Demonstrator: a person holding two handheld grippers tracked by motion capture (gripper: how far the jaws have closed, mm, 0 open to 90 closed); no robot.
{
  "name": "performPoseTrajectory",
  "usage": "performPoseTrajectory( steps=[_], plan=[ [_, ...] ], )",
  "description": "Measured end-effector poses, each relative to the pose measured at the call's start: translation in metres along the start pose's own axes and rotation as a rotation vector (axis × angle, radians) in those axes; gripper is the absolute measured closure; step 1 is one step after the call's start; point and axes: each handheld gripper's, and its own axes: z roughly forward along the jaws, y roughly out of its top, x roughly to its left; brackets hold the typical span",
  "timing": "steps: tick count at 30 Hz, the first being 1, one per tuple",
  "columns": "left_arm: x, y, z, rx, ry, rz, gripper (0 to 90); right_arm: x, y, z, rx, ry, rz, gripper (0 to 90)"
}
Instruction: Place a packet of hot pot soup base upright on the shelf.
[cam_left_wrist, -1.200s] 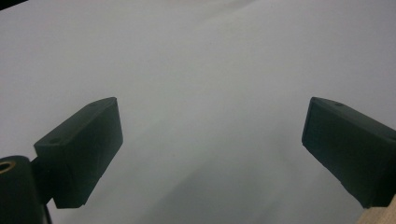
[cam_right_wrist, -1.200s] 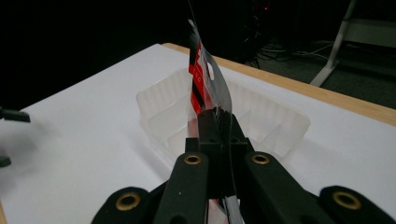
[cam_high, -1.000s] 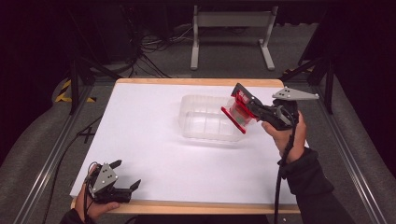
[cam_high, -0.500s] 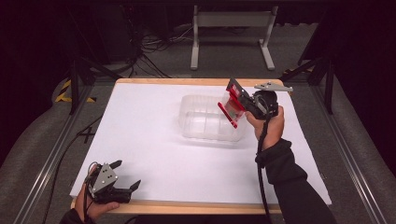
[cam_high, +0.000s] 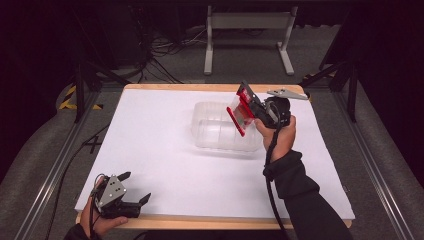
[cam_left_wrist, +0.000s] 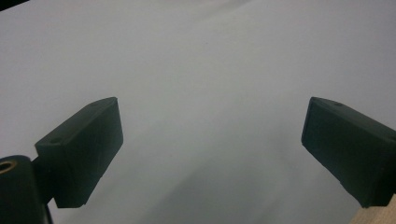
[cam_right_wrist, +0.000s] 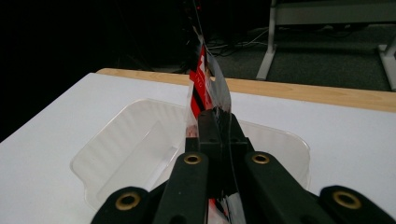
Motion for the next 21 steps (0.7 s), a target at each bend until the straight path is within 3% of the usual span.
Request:
performPoseTrajectory(
  steps=[10, 21],
  plan=[
    [0.0, 0.0, 0.0, 0.002, 0.001, 0.0, 6.0, -0.013, -0.02, -0.002, -0.02, -0.106, 0.028, 90.0],
    [0.0, 0.0, 0.0, 0.006, 0.001, 0.005, 6.1, -0.022, -0.036, 0.004, 0.017, -0.083, 0.036, 88.9]
  ],
)
